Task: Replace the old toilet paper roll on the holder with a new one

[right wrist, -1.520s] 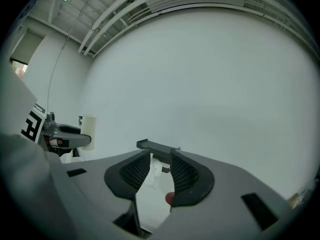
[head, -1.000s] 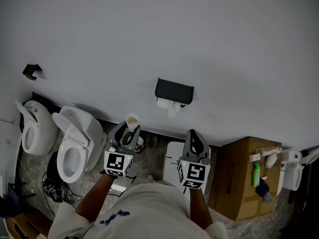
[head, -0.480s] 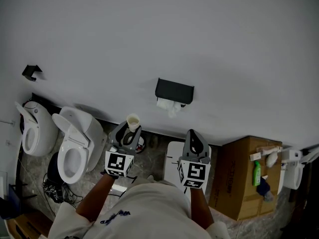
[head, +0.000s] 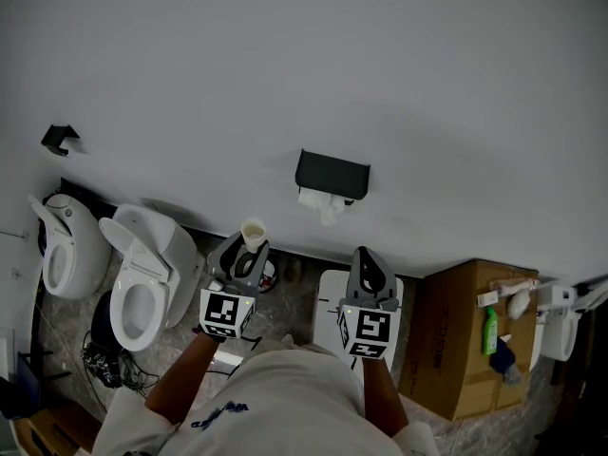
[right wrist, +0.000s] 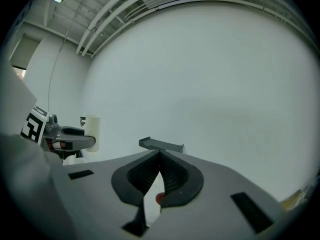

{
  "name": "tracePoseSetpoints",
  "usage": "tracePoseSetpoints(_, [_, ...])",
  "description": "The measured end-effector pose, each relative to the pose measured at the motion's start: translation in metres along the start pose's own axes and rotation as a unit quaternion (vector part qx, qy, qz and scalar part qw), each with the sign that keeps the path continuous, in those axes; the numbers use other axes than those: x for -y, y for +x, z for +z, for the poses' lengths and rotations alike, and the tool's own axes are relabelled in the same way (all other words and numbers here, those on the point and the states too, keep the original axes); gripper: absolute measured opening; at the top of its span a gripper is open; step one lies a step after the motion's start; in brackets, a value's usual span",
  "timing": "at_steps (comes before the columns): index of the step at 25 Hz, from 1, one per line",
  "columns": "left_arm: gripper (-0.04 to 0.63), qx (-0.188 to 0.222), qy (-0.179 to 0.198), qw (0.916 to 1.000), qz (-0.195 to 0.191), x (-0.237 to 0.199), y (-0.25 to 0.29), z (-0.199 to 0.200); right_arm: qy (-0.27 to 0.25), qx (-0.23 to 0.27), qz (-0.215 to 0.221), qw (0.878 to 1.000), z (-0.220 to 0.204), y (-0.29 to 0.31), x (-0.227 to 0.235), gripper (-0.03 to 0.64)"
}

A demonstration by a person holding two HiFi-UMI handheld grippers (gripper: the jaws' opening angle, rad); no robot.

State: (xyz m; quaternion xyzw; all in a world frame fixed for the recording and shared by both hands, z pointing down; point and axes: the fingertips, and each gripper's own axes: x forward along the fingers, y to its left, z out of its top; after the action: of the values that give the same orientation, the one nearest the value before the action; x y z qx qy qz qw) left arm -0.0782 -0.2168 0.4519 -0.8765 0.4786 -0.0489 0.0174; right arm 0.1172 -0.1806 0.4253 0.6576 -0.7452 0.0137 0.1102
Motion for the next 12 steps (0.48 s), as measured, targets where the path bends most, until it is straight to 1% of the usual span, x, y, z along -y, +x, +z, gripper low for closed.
tracePoseSetpoints(12, [0.176, -0.002, 0.0, 1.0, -0.005, 0.001, 0.011, -0.002, 0.002, -0.01, 0.004, 1.0, -0.006, 0.01, 0.004, 0.005])
